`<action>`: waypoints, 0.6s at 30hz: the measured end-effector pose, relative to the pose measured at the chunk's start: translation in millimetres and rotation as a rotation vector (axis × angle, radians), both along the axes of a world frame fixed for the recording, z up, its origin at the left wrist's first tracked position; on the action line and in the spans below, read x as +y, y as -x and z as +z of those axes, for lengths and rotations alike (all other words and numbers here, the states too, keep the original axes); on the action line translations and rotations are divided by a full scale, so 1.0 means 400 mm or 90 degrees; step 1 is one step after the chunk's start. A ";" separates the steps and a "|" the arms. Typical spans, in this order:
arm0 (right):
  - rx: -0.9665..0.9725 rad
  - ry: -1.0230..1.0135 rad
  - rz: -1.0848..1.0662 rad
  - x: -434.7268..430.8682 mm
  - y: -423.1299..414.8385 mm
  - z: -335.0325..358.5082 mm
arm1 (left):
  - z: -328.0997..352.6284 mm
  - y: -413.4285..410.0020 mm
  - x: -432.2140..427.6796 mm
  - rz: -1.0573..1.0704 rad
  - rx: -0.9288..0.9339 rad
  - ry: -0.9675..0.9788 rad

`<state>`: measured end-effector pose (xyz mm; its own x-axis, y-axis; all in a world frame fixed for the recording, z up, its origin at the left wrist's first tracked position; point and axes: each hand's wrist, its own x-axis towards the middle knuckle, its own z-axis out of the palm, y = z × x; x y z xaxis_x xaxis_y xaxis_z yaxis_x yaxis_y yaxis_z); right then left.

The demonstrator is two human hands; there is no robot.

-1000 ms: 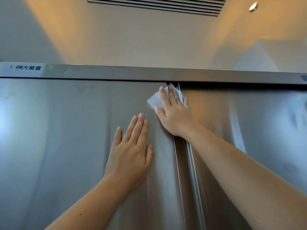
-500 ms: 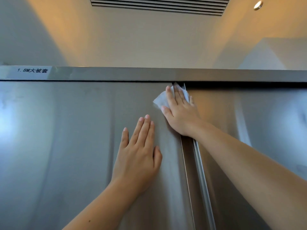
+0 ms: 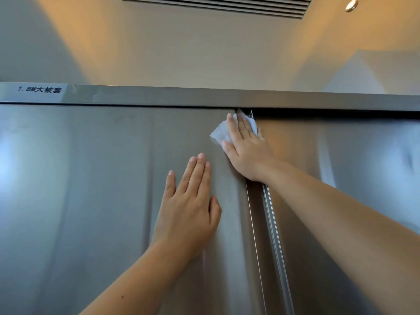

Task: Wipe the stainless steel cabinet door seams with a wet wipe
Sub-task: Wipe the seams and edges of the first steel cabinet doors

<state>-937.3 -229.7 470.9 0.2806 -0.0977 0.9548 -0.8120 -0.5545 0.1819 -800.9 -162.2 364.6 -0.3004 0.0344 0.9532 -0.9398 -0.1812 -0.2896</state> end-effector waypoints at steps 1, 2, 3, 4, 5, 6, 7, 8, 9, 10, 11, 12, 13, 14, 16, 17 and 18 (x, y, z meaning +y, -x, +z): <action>0.002 0.012 0.009 -0.001 0.003 -0.029 | -0.003 0.001 0.001 -0.006 -0.001 0.002; 0.007 0.028 0.021 -0.001 0.006 -0.067 | -0.010 0.001 0.001 -0.013 -0.003 0.002; 0.016 0.042 0.033 -0.002 0.009 -0.110 | -0.019 0.001 0.001 -0.021 -0.004 0.001; 0.028 0.049 0.043 -0.002 0.013 -0.150 | -0.030 0.001 0.000 -0.027 -0.006 -0.001; 0.039 0.045 0.048 -0.002 0.017 -0.180 | -0.041 0.001 -0.001 -0.030 -0.006 -0.003; 0.047 0.032 0.047 0.000 0.021 -0.196 | -0.051 0.003 -0.001 -0.030 -0.005 -0.008; 0.050 0.020 0.042 0.003 0.024 -0.198 | -0.060 0.005 -0.001 -0.027 -0.001 -0.013; 0.046 0.011 0.035 0.005 0.025 -0.186 | -0.066 0.007 -0.001 -0.022 0.004 -0.018; 0.042 0.003 0.025 0.008 0.023 -0.164 | -0.070 0.010 -0.001 -0.017 0.009 -0.022; 0.038 -0.006 0.013 0.012 0.020 -0.137 | -0.073 0.012 -0.002 -0.011 0.014 -0.026; 0.033 -0.018 0.003 0.015 0.017 -0.108 | -0.076 0.016 -0.002 -0.003 0.019 -0.030; 0.025 -0.030 -0.003 0.017 0.013 -0.084 | -0.080 0.019 -0.002 0.008 0.023 -0.033; 0.017 -0.039 -0.006 0.018 0.008 -0.067 | -0.083 0.022 -0.003 0.018 0.027 -0.035; 0.011 -0.041 -0.008 0.019 0.004 -0.063 | -0.089 0.023 -0.003 0.027 0.030 -0.035; 0.011 -0.032 -0.008 0.017 0.002 -0.090 | -0.104 0.024 -0.006 0.033 0.029 -0.031; 0.017 -0.024 -0.003 0.013 0.004 -0.120 | -0.113 0.024 -0.007 0.032 0.026 -0.028; 0.026 -0.017 0.008 0.010 0.010 -0.159 | -0.122 0.023 -0.009 0.028 0.024 -0.023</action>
